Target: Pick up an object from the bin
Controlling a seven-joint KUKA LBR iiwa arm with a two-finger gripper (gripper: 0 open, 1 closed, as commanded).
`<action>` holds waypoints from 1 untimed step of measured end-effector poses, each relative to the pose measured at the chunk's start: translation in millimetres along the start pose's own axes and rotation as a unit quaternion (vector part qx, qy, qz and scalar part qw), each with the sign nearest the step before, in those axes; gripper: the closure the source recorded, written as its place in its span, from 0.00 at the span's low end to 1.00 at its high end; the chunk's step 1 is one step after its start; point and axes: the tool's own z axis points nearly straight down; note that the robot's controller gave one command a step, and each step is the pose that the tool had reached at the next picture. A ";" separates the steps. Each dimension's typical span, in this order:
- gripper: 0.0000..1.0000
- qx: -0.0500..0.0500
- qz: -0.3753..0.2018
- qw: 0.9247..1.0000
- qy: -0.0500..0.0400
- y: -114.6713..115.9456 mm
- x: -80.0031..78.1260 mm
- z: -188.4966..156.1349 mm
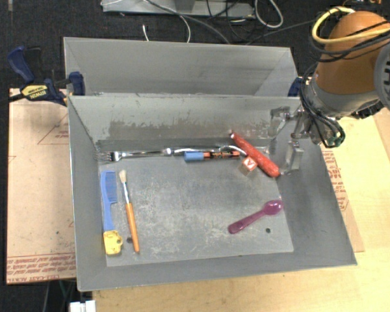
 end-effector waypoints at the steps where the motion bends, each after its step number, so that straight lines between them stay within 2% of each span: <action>1: 0.00 -0.001 0.076 0.997 0.005 43.3 -26.6 141.3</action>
Offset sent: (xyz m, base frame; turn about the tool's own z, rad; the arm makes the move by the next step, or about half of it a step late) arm 0.0203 0.0468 -0.0479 0.3768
